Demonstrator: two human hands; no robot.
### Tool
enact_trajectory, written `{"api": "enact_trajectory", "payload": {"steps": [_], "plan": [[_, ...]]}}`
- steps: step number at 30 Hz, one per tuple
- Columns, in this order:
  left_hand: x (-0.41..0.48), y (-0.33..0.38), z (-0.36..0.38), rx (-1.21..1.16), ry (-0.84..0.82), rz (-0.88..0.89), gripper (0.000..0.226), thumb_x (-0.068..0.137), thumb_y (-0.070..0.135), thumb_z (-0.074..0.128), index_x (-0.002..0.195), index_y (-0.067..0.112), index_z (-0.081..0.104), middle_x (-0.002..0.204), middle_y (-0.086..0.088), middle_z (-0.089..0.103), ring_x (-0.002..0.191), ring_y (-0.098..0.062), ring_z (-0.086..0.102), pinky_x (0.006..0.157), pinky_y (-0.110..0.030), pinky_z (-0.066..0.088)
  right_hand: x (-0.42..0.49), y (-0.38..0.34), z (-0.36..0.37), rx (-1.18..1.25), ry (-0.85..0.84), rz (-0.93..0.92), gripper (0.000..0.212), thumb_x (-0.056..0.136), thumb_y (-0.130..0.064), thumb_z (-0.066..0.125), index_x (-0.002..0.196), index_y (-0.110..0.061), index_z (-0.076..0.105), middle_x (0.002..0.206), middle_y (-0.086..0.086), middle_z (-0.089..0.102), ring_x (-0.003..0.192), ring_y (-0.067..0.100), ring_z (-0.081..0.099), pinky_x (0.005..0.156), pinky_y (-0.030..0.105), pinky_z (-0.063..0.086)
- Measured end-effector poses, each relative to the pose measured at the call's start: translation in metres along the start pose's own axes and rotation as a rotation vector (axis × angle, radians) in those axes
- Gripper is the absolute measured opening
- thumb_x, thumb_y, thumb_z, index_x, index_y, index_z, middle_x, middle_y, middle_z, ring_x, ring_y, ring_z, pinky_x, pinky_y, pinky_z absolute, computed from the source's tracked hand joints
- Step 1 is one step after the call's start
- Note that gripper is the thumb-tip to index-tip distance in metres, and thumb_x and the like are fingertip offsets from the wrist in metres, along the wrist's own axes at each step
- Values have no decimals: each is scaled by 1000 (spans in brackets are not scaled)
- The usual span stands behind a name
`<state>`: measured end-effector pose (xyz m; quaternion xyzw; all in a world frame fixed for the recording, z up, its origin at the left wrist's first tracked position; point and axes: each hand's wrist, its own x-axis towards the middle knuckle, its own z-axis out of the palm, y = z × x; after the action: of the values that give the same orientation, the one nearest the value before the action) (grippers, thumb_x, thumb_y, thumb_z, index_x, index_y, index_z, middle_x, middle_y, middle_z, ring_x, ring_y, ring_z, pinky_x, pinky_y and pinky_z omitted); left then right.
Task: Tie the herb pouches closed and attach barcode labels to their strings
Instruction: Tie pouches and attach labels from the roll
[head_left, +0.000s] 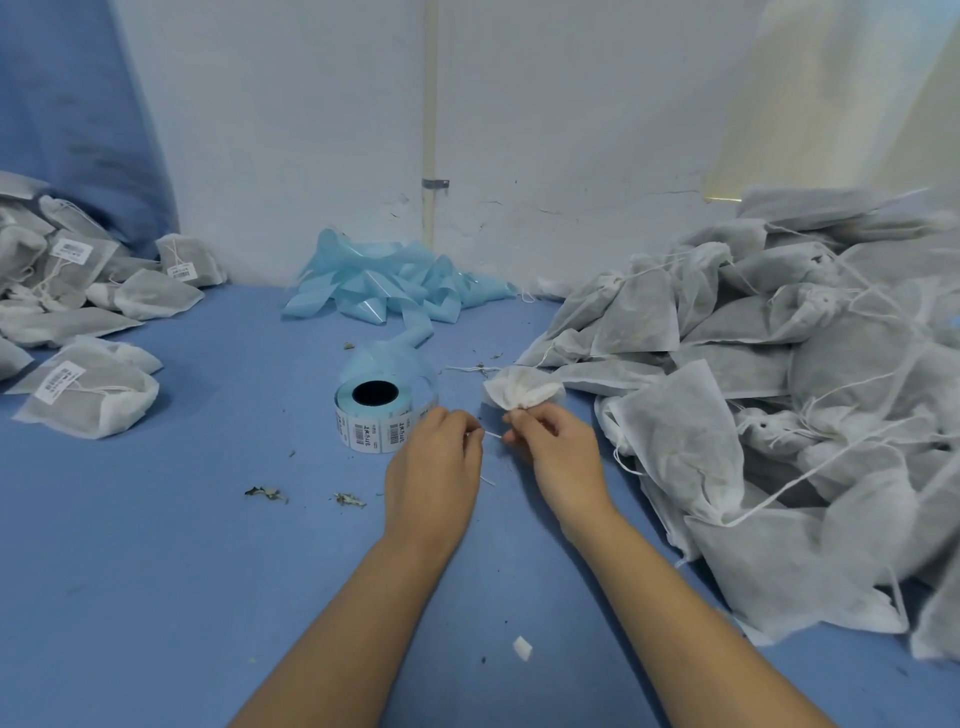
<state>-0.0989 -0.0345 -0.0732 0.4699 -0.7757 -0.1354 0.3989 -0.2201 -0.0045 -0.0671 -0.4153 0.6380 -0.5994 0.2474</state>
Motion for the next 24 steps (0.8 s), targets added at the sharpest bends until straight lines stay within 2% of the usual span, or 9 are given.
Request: {"api": "enact_trajectory", "payload": {"steps": [3, 6, 9, 12, 14, 16, 20, 22, 24], "plan": [[0, 1, -3, 8, 27, -4, 18, 97, 27, 49, 98, 15, 63, 104, 3, 53, 82, -16, 56, 65, -31, 43, -5, -3, -1, -171, 71, -87, 21, 92, -20, 53, 72, -17, 54, 64, -10, 56, 57, 2, 45, 60, 21, 37], [-2, 5, -5, -12, 42, 79, 19, 97, 26, 51, 96, 13, 63, 115, 5, 52, 80, -15, 56, 62, -33, 45, -9, -7, -1, -315, 104, -179, 21, 93, -21, 49, 73, -18, 50, 71, -8, 53, 71, 13, 49, 66, 32, 39], [-3, 9, -2, -45, 14, 208, 17, 97, 21, 49, 96, 10, 61, 132, 8, 49, 82, -17, 60, 60, -37, 47, -14, -10, 2, -519, 90, -252, 17, 95, -23, 47, 80, -20, 53, 85, -8, 56, 87, 16, 51, 72, 34, 41], [-2, 6, 3, -240, -27, 230, 15, 98, 15, 47, 101, 9, 60, 139, 11, 45, 101, -4, 55, 77, -29, 47, -18, -12, 4, -635, 121, -325, 17, 97, -22, 45, 97, -18, 61, 103, -5, 62, 101, 18, 51, 82, 38, 43], [-1, 6, 3, -370, -27, 204, 14, 98, 12, 46, 103, 11, 59, 136, 18, 42, 112, 7, 46, 88, -14, 41, -21, -13, 5, -661, 124, -380, 25, 96, -16, 46, 115, -19, 61, 120, -4, 61, 112, 19, 49, 90, 36, 41], [-1, 7, 3, -429, -17, 155, 16, 98, 12, 46, 108, 17, 58, 131, 23, 43, 111, 9, 47, 88, -9, 40, -23, -13, 6, -673, 97, -407, 41, 93, -11, 48, 133, -19, 53, 140, -6, 51, 127, 15, 41, 100, 29, 34], [-1, 5, 4, -423, -87, 51, 12, 99, 21, 46, 104, 18, 56, 102, 7, 65, 87, -10, 59, 81, -38, 49, -23, -13, 6, -676, 87, -439, 58, 87, -4, 51, 143, -20, 43, 151, -10, 37, 136, 10, 32, 107, 26, 29], [-1, 5, 4, -360, -98, 70, 11, 98, 23, 47, 100, 18, 57, 93, 7, 63, 82, -14, 59, 75, -38, 49, -22, -12, 6, -689, 76, -452, 58, 85, -2, 50, 141, -18, 46, 150, -9, 39, 136, 12, 34, 108, 27, 30], [-1, 5, 3, -244, -46, 123, 11, 97, 24, 48, 99, 19, 58, 104, 12, 55, 82, -9, 56, 67, -32, 45, -21, -11, 5, -697, 79, -455, 56, 84, -1, 51, 138, -17, 49, 148, -8, 42, 134, 15, 36, 107, 28, 31]]}}
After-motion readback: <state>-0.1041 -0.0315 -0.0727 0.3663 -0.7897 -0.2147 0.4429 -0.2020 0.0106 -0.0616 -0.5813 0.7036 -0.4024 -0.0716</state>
